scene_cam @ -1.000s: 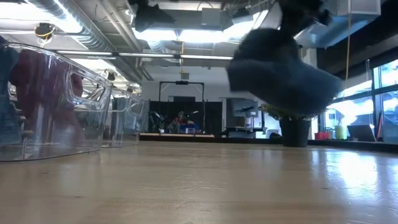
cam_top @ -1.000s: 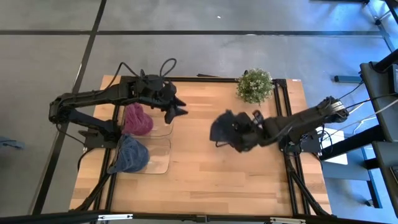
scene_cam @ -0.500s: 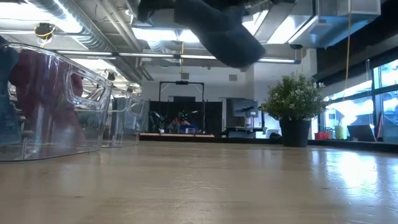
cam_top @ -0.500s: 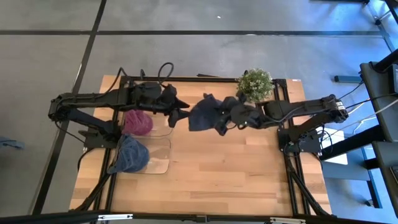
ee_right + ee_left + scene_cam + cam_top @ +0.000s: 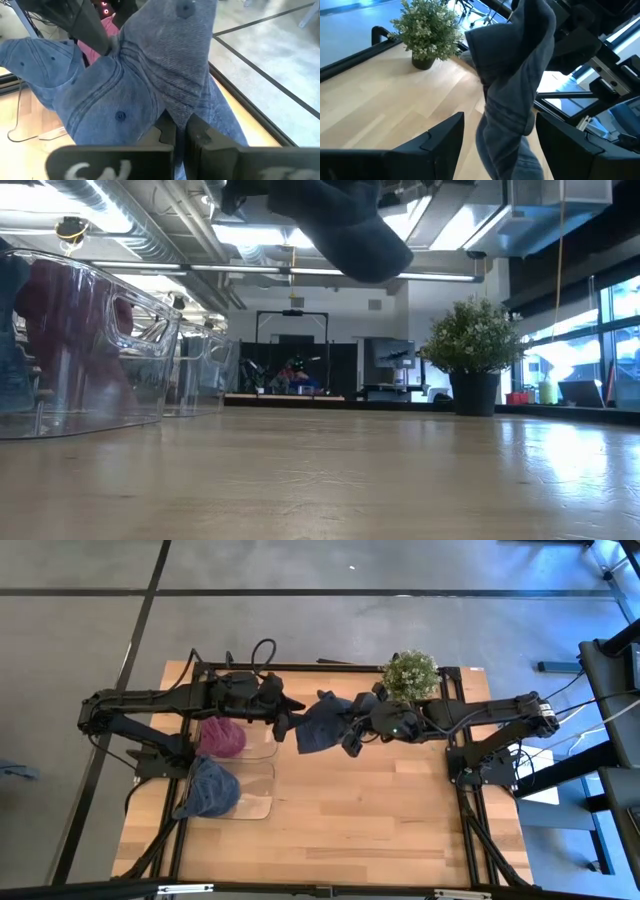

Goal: Pick & Place hat
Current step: Put the blue cap into the bottom transparent bin

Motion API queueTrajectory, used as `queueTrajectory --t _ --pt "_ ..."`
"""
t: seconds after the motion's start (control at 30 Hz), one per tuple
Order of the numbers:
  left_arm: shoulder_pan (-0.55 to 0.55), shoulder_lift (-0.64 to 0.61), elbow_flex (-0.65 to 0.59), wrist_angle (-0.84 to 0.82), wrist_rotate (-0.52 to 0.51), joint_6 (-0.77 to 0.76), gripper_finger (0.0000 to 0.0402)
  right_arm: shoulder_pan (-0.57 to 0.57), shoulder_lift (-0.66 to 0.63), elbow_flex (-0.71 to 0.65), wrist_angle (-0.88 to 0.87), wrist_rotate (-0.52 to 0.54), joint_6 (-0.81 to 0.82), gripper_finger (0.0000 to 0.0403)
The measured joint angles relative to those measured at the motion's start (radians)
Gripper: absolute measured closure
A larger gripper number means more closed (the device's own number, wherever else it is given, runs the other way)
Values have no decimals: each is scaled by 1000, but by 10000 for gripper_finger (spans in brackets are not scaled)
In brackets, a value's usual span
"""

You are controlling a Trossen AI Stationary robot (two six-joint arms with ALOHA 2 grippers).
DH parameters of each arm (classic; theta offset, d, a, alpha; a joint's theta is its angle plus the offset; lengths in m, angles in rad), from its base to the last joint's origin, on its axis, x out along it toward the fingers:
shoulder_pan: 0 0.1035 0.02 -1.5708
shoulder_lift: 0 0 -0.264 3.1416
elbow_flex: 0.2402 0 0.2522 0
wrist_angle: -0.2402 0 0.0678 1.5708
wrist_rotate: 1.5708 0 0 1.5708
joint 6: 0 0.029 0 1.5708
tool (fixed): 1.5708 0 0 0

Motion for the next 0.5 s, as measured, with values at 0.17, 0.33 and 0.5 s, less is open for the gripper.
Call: queueTrajectory --t 0.17,0.33,0.5 --pt "0 0 0 11 -1 0 184 -5 0 0 14 -1 -21 393" --pt "2 0 0 14 -7 0 226 -10 0 0 34 -6 -26 393" --pt "2 0 0 15 -43 1 276 -19 0 0 42 -34 -26 393"
